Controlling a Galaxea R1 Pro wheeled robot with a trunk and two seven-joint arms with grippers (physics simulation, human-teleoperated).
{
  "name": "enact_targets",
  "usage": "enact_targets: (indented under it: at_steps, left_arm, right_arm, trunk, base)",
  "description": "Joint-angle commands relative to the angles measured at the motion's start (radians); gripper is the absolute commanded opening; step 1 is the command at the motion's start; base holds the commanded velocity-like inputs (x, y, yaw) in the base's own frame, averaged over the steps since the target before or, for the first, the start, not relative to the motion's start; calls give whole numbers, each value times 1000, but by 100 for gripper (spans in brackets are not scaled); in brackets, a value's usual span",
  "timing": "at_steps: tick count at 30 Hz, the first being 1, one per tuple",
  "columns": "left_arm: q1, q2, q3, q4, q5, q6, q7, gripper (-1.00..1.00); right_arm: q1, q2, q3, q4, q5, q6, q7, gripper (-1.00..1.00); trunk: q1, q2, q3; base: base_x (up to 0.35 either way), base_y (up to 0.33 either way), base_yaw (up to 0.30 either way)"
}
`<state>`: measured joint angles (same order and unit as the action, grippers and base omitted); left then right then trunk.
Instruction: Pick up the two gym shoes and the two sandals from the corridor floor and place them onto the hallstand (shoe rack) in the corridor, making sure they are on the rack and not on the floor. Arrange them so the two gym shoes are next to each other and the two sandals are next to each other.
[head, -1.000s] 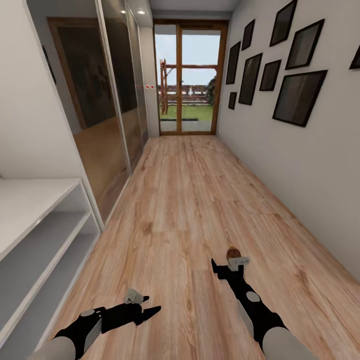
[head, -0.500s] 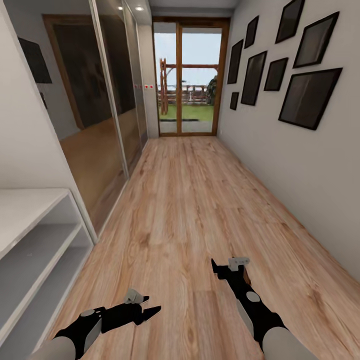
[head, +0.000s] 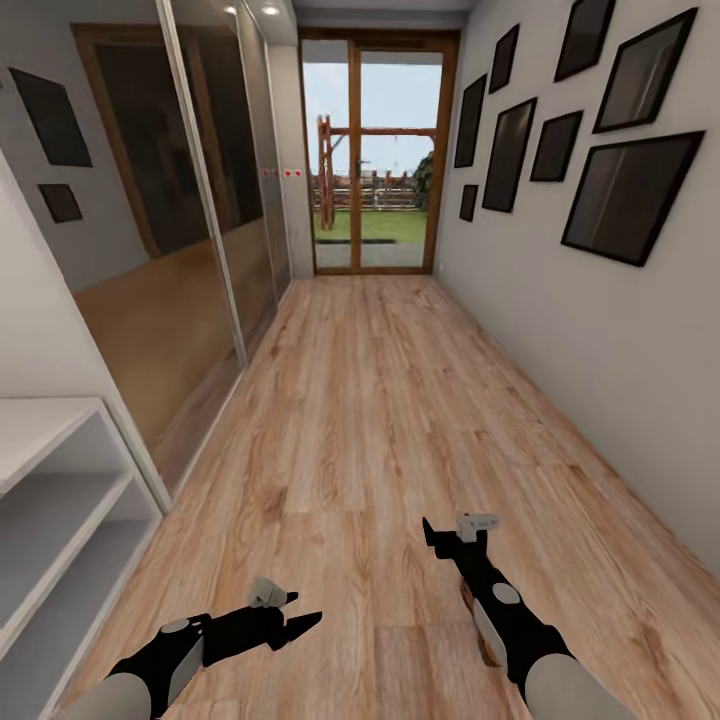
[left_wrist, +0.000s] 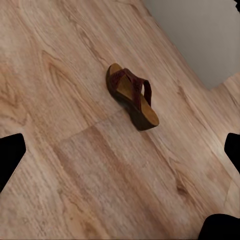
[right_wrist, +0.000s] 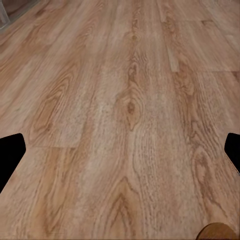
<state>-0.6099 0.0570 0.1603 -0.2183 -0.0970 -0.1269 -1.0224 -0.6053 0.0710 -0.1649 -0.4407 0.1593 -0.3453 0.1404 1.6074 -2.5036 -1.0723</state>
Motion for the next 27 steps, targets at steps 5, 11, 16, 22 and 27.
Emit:
enact_targets:
  at_steps: [5,11,16,22,27]
  left_arm:
    - [-1,0,7,0,-10,-10,-2,100]
    - [-1,0,7,0,-10,-10,-2,100]
    - [-1,0,7,0,-10,-10,-1,100]
    - [-1,0,7,0,-10,-9,-1,100]
    - [-1,0,7,0,-10,-8,-1,100]
  right_arm:
    - [-1,1,-9,0,9,-4,5,100]
    - [-1,1,-9,0,9,-4,5,100]
    - [-1,1,-9,0,9,-3,5,100]
    - [-1,1,-9,0,9,-4,5,100]
    - [0,1,-9,0,9,-4,5,100]
  trunk:
    - [0,0,-1]
    - [0,0,-1]
    - [0,0,-1]
    - [0,0,-1]
    - [0,0,-1]
  base:
    - [107,-52,0]
    - [18,-9,0]
    - [71,-98,0]
    - [127,-226,0]
    - [96,-152,0]
